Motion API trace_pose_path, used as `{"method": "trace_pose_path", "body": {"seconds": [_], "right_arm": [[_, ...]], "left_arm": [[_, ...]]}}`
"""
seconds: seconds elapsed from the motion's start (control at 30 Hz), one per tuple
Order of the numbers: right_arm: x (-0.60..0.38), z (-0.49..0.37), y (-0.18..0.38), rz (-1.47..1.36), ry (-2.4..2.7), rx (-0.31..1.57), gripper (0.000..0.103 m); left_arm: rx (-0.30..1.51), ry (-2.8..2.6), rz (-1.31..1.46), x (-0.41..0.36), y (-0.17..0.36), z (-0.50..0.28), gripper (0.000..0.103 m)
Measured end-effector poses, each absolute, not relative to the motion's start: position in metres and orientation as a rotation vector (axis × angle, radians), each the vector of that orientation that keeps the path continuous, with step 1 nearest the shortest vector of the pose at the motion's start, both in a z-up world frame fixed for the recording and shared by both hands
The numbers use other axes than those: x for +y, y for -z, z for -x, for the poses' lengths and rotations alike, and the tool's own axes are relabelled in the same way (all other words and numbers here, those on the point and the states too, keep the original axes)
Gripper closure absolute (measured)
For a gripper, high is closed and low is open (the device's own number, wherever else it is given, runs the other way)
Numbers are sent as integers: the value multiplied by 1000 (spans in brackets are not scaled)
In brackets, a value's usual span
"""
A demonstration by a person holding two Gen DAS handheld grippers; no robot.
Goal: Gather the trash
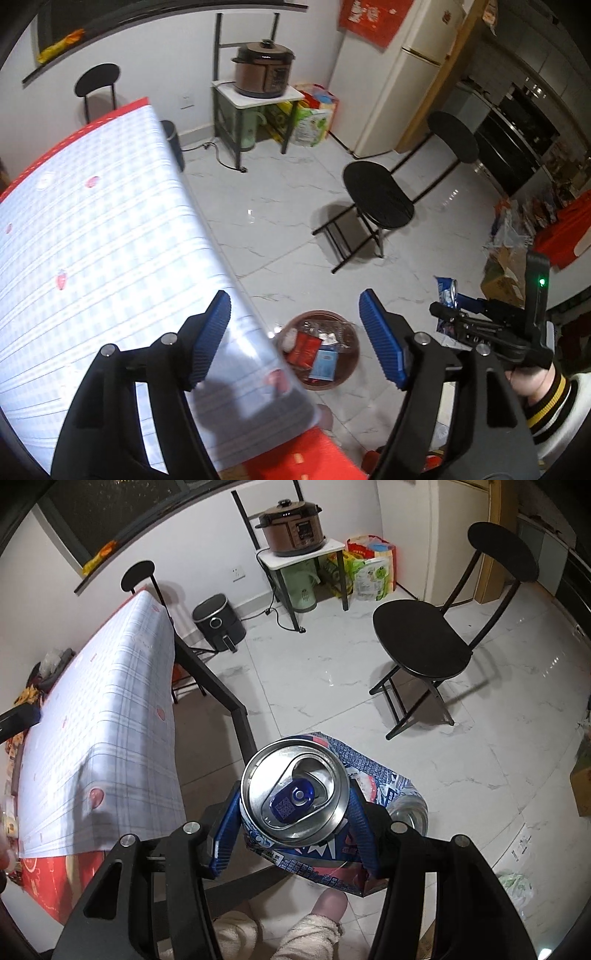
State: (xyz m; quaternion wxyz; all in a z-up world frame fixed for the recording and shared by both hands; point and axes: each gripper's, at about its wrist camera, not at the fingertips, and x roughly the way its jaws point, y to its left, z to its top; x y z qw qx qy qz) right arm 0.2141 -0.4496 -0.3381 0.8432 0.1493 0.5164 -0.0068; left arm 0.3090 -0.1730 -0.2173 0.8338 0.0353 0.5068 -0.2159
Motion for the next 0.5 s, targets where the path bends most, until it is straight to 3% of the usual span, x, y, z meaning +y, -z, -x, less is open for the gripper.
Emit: {"method": "trace_pose_path", "body": {"seconds": [0.43,0.5], "right_arm": [[-441,-221,316,-254,49,1065,43],[-440,-217,303,-239,55,1040,36]], "left_arm": [[1039,387,-67,-129,202,-309,29],[1023,388,-73,-126,196,-306,29]]}}
